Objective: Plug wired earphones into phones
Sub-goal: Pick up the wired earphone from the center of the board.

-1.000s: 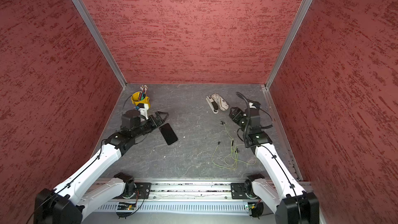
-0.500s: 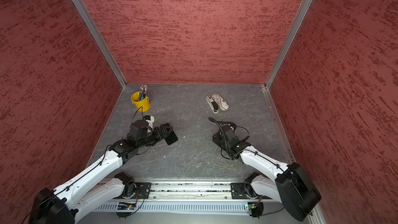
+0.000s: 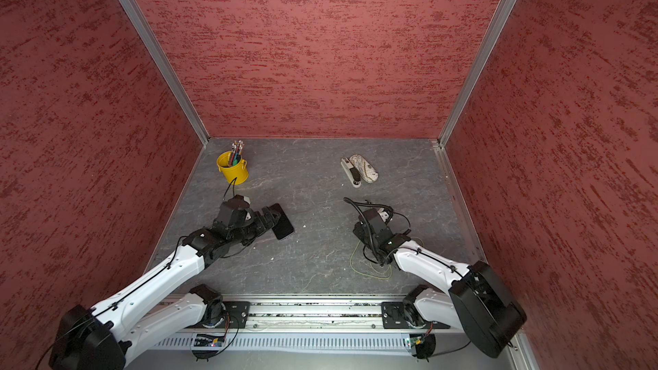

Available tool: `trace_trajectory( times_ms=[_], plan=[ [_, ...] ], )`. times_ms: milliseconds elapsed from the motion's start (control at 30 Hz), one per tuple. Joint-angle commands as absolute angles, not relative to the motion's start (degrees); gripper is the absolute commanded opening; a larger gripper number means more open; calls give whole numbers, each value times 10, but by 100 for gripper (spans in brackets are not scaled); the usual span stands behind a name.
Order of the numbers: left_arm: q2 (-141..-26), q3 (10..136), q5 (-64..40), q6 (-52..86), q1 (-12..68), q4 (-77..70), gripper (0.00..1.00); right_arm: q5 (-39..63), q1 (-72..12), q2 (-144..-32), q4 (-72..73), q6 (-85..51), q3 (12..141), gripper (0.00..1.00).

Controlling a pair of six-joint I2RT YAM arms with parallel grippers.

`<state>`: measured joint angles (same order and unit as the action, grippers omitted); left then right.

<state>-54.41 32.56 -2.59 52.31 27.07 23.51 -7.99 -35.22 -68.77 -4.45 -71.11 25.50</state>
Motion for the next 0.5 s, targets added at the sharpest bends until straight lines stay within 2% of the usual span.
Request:
trace_trajectory(
  times_ms=[0, 467],
  plan=[
    [-540, 331, 0, 533, 273, 253, 100, -111, -359, -698, -68, -723, 264, 40],
    [-551, 340, 15, 536, 273, 273, 100, -153, -371, -704, -134, -694, 298, 41]
  ],
)
